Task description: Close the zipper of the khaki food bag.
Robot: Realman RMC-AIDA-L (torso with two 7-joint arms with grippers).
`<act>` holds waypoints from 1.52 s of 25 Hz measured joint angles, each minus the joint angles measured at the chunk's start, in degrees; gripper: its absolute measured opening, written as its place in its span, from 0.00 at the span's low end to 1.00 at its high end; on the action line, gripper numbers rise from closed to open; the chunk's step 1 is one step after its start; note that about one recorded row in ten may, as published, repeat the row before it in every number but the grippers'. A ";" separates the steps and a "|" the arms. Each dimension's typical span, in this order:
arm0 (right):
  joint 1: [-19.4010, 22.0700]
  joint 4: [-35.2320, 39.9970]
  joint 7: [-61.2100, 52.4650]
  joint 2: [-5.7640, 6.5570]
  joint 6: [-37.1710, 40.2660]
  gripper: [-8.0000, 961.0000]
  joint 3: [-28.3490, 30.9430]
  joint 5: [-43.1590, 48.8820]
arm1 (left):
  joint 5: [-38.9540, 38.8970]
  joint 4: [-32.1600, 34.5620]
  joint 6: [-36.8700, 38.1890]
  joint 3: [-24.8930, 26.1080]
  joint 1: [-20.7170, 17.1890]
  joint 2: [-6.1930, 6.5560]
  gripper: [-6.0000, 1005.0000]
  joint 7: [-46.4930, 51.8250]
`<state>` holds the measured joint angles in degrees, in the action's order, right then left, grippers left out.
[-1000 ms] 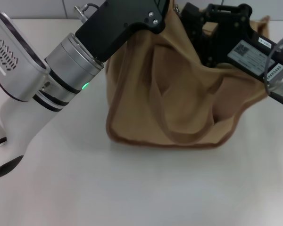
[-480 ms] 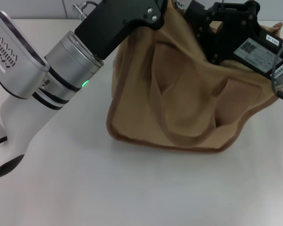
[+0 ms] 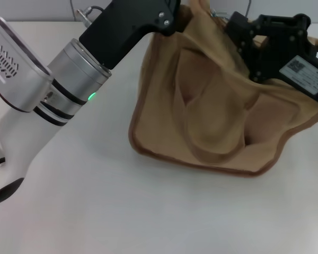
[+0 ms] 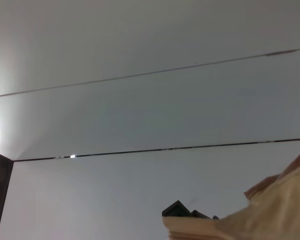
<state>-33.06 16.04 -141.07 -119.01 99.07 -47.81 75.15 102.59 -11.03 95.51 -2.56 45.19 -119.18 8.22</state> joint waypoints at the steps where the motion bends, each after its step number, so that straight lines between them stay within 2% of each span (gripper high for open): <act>1: 0.32 0.06 0.00 0.06 0.08 0.04 0.00 0.00 | 0.00 0.00 0.00 0.00 0.00 0.00 0.12 0.00; 10: 3.83 0.27 0.07 1.24 0.61 0.05 0.18 -0.20 | 0.05 0.37 -0.60 2.80 -1.86 0.10 0.13 0.45; 15: 7.94 0.31 0.23 2.13 0.91 0.05 1.66 -0.27 | -0.14 0.50 -1.32 3.39 -2.77 0.24 0.13 0.46; 19: 12.47 0.12 1.78 2.91 1.22 0.06 4.78 -0.23 | -0.41 0.59 -2.75 3.63 -3.04 0.18 0.13 0.42; 22: 15.23 -0.09 5.35 2.75 1.51 0.06 9.98 -0.39 | -0.30 0.55 -3.82 3.76 -3.09 0.16 0.13 0.12; 23: 15.23 -0.09 5.35 2.75 1.51 0.06 9.98 -0.39 | -0.30 0.55 -3.82 3.76 -3.09 0.16 0.14 0.12; 24: 16.90 0.04 9.29 2.73 3.01 0.06 13.39 -0.51 | -0.34 0.58 -4.56 4.51 -3.41 0.16 0.14 0.02; 28: 18.45 0.16 17.29 2.81 6.48 0.07 17.42 -0.54 | -0.19 0.55 -5.41 6.12 -4.29 0.11 0.14 0.00; 33: 19.26 0.22 30.19 2.67 9.52 0.07 19.85 -0.51 | 0.02 0.73 -5.73 6.34 -6.54 0.28 0.14 -0.03; 34: 19.14 0.22 34.31 2.65 9.84 0.11 19.90 -0.41 | 0.03 0.85 -5.76 6.36 -6.91 0.32 0.14 -0.03; 37: 18.79 0.22 37.59 2.65 10.03 0.24 19.76 -0.22 | -0.11 1.51 -5.70 6.65 -8.82 0.37 0.14 -0.04; 38: 18.52 0.22 39.29 2.65 10.07 0.28 19.63 -0.13 | -0.11 1.80 -5.73 6.66 -9.26 0.37 0.18 -0.04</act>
<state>-14.54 16.26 -101.78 -116.36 109.14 -28.18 75.02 102.48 -9.23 89.78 4.10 35.92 -118.81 8.18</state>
